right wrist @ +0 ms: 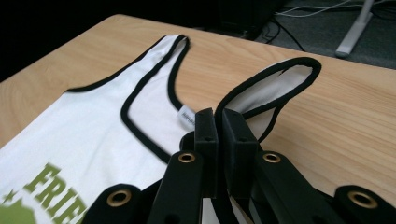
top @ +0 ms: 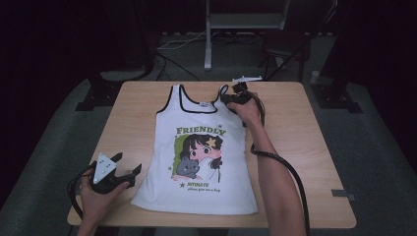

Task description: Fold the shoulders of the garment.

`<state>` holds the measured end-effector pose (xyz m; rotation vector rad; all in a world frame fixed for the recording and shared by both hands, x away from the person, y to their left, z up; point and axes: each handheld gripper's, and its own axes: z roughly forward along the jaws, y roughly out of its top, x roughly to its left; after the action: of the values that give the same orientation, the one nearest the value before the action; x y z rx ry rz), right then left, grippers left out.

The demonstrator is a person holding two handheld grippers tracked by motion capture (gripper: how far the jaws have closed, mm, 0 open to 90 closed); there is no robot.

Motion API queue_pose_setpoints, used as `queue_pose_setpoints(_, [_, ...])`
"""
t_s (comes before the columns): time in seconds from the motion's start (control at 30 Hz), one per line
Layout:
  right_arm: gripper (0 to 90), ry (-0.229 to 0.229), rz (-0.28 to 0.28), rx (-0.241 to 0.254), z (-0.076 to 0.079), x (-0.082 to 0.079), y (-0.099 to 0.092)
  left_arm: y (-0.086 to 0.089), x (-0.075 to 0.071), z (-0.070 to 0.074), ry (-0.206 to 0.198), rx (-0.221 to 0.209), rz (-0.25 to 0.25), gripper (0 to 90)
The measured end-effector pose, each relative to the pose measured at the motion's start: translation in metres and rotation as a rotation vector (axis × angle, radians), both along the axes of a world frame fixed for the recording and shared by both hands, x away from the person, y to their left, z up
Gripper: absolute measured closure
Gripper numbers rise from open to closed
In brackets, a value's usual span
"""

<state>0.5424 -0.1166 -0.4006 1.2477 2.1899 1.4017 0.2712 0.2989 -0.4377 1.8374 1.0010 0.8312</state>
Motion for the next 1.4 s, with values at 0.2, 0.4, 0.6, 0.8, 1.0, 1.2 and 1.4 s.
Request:
queue_pose_setpoints(0.2, [85.1,-0.035,0.054,-0.067,0.004,-0.011,0.006,-0.001,0.0,0.0,0.002,0.005,-0.003,20.6])
queue_pose_setpoints(0.4, [84.8,-0.073,0.094,-0.139,0.006,-0.023,0.007,-0.001,0.0,0.0,0.005,0.008,-0.003,20.6])
queue_pose_setpoints(0.6, [83.9,-0.114,0.151,-0.22,0.001,-0.037,0.012,-0.001,0.0,0.0,0.004,0.007,-0.001,20.6])
queue_pose_setpoints(0.8, [82.7,-0.128,0.207,-0.24,-0.007,-0.049,0.017,-0.002,0.0,0.0,0.003,0.01,-0.002,20.6])
queue_pose_setpoints(1.0, [82.0,-0.125,0.265,-0.249,-0.011,-0.056,0.018,-0.002,0.0,0.0,0.004,0.01,-0.002,20.6])
queue_pose_setpoints(1.2, [81.5,-0.083,0.307,-0.25,-0.016,-0.062,0.016,-0.002,0.0,0.0,0.005,0.013,-0.003,20.6])
queue_pose_setpoints(1.4, [79.4,-0.043,0.352,-0.258,-0.021,-0.066,0.016,-0.002,0.0,0.0,0.006,0.014,-0.003,20.6])
